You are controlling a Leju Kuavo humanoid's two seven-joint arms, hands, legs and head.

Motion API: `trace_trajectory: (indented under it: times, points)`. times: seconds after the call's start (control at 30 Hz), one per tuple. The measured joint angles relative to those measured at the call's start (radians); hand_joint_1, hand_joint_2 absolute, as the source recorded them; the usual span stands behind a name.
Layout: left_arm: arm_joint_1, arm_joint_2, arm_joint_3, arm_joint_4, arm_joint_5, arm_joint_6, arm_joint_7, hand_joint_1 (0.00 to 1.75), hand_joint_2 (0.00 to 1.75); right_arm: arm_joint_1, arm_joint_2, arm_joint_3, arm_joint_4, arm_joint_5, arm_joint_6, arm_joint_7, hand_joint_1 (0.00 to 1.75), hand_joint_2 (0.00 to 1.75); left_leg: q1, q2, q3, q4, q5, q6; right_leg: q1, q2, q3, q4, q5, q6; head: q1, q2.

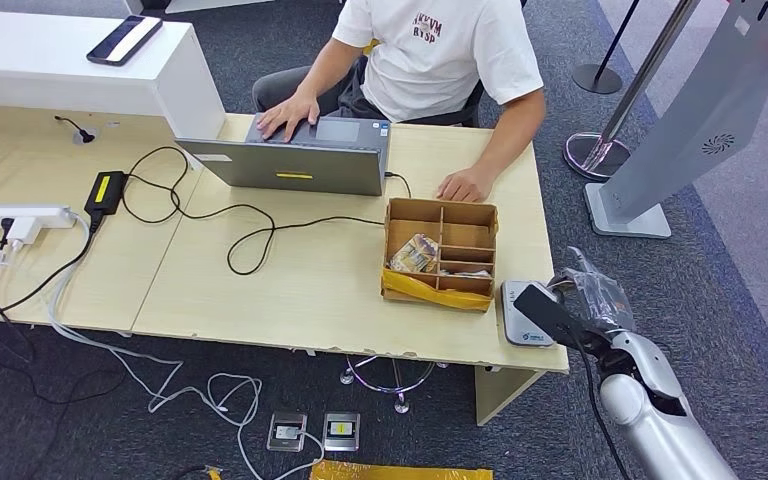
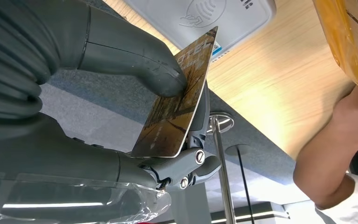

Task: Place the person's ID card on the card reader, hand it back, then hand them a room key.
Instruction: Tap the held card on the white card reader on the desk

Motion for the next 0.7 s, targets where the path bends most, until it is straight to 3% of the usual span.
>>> trace_trajectory:
  times: [0.7]
  points:
    - [0.000,0.000,0.016,0.000,0.000,0.000,0.000,0.00,1.75,0.000,0.001,0.000,0.008,0.000,0.000,0.000,1.75,1.75,0.000,0.000,0.000,0.000,0.000,0.000,0.000,0.000,0.000,0.000,0.000,0.000,0.000,0.000]
